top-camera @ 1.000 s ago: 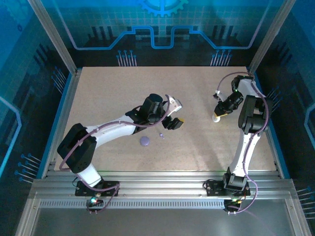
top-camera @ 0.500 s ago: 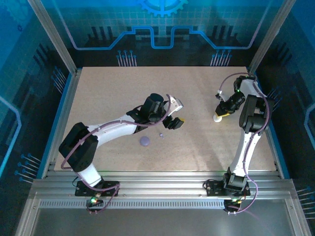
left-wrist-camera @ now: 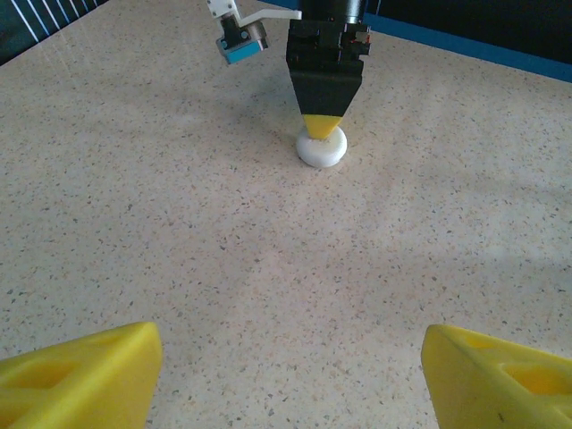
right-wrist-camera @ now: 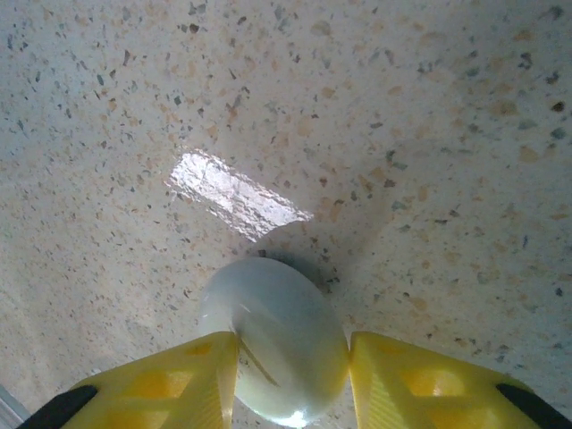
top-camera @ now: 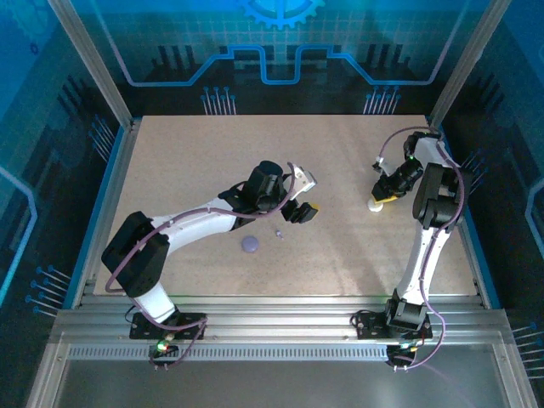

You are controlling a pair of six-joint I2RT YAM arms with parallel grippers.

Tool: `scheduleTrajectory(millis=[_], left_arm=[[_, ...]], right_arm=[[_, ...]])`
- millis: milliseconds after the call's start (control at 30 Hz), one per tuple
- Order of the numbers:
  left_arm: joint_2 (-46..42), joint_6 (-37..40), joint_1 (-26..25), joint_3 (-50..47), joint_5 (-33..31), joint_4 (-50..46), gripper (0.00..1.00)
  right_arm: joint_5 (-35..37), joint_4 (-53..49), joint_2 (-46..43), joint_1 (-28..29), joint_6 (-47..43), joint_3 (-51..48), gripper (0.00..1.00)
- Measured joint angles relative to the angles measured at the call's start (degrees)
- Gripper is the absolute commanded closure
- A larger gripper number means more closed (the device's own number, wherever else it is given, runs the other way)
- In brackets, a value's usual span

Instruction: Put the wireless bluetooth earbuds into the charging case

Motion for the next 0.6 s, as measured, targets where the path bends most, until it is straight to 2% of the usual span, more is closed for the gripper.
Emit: scheduleTrajectory(millis=[600], left_arm=[[0.3, 0.0, 0.0, 0.9, 0.0, -0.2, 0.23]], right_arm=[[0.7, 0.4, 0.1, -0.2, 0.5, 0.1, 0.59]])
